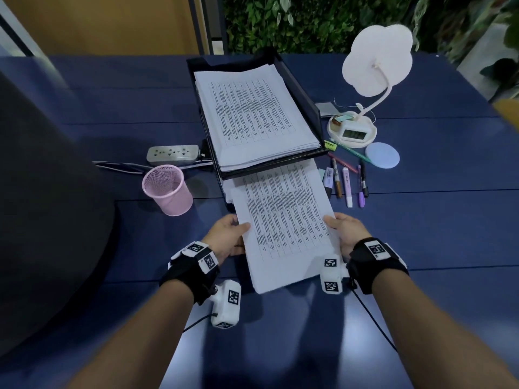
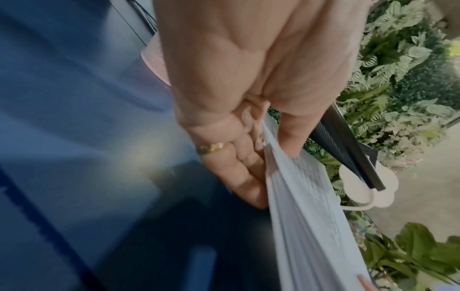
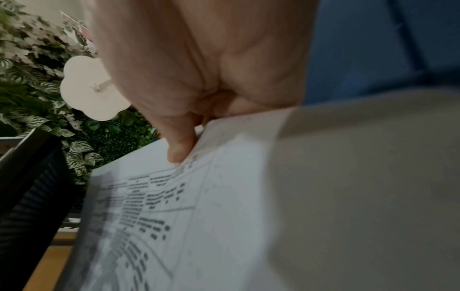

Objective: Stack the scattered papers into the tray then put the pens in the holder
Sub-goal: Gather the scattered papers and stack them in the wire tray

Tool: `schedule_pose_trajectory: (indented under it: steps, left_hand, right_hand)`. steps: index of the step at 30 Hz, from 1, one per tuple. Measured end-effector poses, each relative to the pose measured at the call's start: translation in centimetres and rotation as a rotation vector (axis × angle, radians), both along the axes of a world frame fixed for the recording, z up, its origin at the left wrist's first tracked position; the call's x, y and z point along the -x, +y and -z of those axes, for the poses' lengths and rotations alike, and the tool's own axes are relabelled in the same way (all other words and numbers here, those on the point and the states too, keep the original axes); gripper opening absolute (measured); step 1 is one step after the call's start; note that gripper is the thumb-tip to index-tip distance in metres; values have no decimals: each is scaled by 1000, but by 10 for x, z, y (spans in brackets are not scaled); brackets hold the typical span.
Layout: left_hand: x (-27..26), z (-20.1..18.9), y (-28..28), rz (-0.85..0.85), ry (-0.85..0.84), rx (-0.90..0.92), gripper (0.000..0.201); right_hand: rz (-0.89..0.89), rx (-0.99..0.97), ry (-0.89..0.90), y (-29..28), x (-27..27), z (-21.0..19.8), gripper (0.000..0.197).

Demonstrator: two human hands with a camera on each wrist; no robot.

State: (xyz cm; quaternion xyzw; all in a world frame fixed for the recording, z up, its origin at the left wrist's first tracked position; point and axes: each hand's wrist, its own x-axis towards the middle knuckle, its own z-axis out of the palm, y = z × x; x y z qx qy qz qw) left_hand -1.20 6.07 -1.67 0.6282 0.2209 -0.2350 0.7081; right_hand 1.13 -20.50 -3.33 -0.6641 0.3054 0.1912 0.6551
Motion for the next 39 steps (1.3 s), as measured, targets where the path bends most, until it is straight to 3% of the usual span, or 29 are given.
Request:
schedule_pose_trajectory:
  steps: [5, 7, 9, 14, 18, 23, 27, 33, 36, 39]
  left_hand:
    - [-1, 0, 5, 125, 105, 17, 8]
    - [0, 2, 5, 192, 102, -7, 20]
    - [-4, 6, 5, 146, 45, -78, 27]
    - [-30, 12, 9, -50, -59, -135, 29]
    - [-52, 13, 15, -118, -117, -115, 29]
    - [-74, 11, 14, -200, -169, -169, 16]
    - [-90, 3, 15, -304, -246, -276, 25]
    - [-93, -5, 17, -195, -277, -588, 22]
    - [-87, 0, 25, -34, -283, -836, 28]
    - [-84, 4, 31, 89, -257, -965, 25]
  right_hand:
    - [45, 15, -29, 3, -38, 13, 48]
    - [33, -3, -64, 0, -57, 28, 58]
    - [-10, 4, -87, 14, -63, 10, 64]
    - [-127, 74, -183, 37, -82, -8, 56]
    - [-294, 72, -32, 35, -88, -7, 57]
    - [-123, 141, -178, 43, -106, -1, 27]
    - [3, 49, -206, 52, -117, -2, 24]
    - [147, 6, -219, 57, -118, 3, 24]
    - [186, -30, -229, 57, -118, 3, 22]
    - [197, -76, -237, 57, -117, 2, 26]
